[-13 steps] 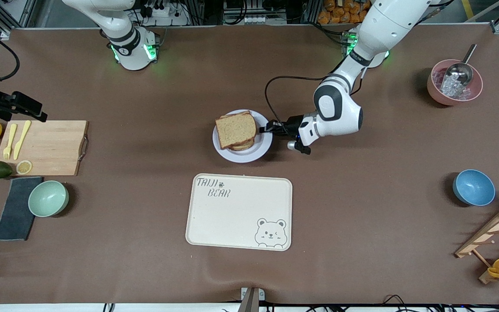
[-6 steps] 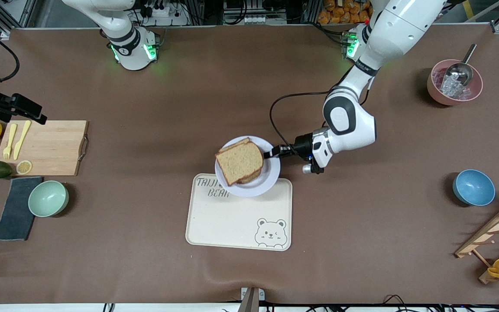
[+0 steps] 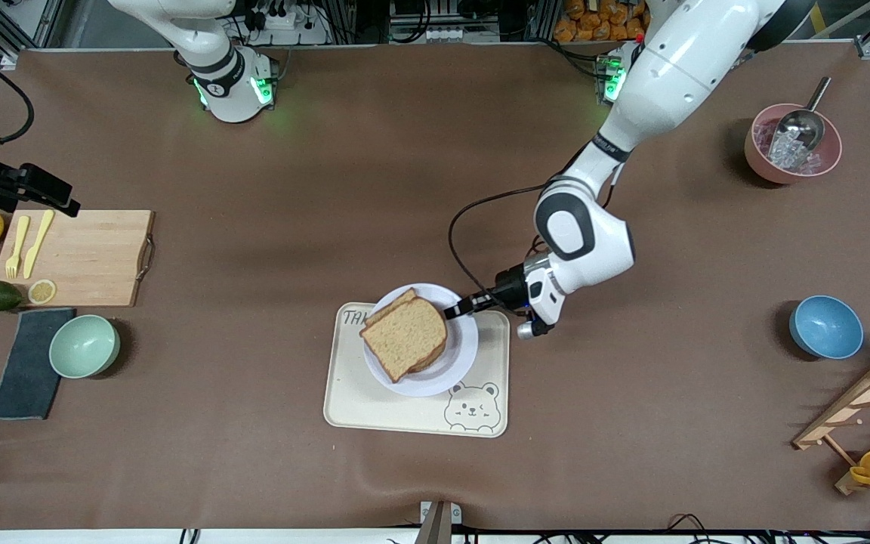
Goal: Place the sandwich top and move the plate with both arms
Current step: 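Slide the plate with the left gripper onto the white bear tray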
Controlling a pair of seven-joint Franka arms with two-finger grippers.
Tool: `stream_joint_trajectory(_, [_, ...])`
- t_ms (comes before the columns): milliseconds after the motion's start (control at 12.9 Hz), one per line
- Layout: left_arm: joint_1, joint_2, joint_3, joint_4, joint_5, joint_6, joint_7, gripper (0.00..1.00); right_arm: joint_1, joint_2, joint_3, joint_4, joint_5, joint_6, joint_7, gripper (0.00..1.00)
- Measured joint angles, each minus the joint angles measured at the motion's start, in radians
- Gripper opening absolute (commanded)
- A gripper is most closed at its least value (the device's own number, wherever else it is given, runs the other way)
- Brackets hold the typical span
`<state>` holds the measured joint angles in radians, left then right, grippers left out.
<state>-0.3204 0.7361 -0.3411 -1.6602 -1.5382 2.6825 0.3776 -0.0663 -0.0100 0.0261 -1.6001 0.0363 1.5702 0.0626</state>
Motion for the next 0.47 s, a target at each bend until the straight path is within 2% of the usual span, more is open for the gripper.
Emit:
stream_joint_trajectory(233, [-0.042, 0.099, 0.001, 0.104, 0.000, 0.060, -0.024, 0.00, 0.000, 0.000, 0.000, -0.001, -0.001, -0.003, 0.003, 1.00])
stream_joint_trajectory(465, [-0.066, 0.152, 0.027, 0.147, 0.000, 0.070, -0.024, 0.00, 0.000, 0.000, 0.000, -0.003, -0.001, -0.005, 0.006, 1.00])
